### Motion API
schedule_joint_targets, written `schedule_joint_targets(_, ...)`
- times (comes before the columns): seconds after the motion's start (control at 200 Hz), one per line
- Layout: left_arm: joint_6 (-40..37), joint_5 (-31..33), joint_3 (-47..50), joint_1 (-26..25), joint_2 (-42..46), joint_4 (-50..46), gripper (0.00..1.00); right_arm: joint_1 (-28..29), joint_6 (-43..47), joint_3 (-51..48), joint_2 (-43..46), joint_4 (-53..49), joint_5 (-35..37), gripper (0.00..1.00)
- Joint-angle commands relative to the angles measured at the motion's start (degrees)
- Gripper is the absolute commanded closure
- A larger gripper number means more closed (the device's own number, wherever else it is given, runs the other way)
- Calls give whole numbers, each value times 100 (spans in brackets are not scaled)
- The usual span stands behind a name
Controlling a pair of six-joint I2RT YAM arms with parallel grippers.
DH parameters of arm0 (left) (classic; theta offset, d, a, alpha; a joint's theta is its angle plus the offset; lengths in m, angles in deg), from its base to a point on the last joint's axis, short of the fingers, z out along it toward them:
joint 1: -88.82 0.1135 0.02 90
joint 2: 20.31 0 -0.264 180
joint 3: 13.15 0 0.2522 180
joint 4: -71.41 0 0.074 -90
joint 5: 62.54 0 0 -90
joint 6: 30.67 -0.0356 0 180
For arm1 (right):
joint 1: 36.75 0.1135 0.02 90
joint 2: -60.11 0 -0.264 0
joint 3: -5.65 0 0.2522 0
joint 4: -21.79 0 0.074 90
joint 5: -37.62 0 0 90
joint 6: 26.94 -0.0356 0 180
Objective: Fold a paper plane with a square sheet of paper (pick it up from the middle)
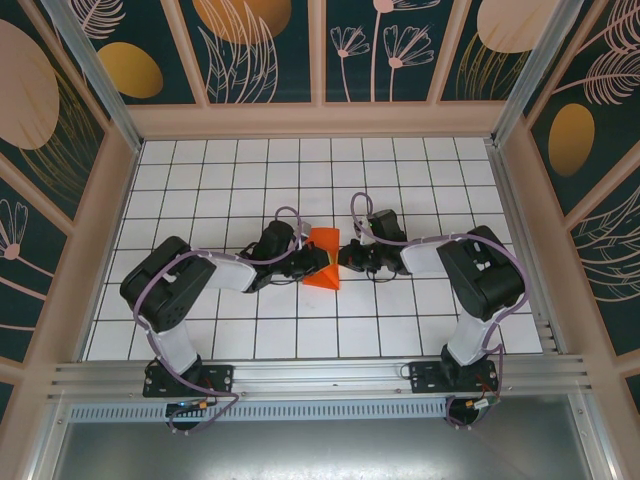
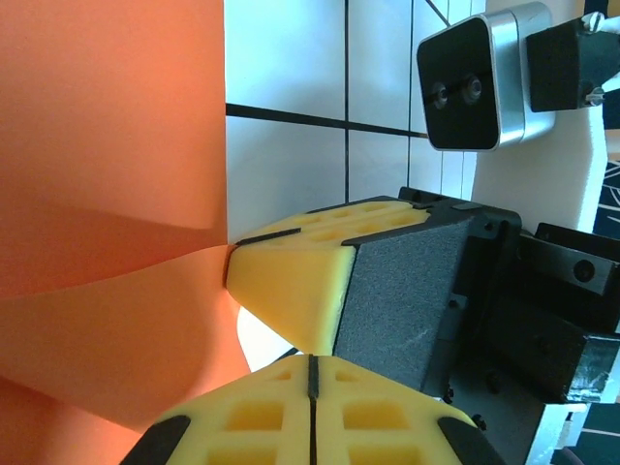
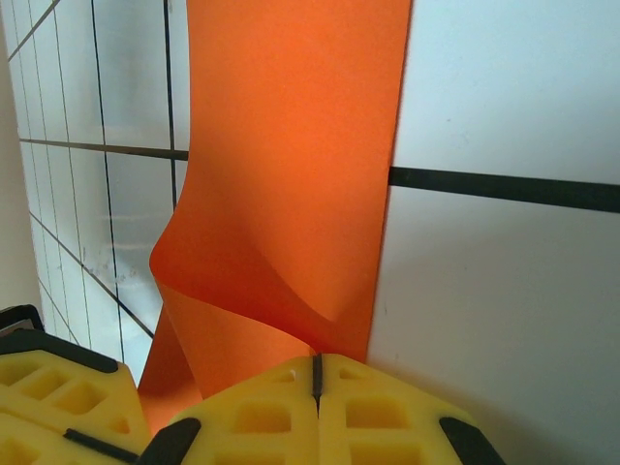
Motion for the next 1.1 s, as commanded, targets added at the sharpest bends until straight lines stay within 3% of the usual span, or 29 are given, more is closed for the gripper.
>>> schedule_joint_targets(0.0, -87, -78, -55, -20, -215, -13, 92, 50, 123, 102, -53, -93, 14, 99)
schedule_joint_targets(1.096, -130, 19, -134, -17, -523, -313, 93, 43, 189, 223, -189, -209, 60, 100)
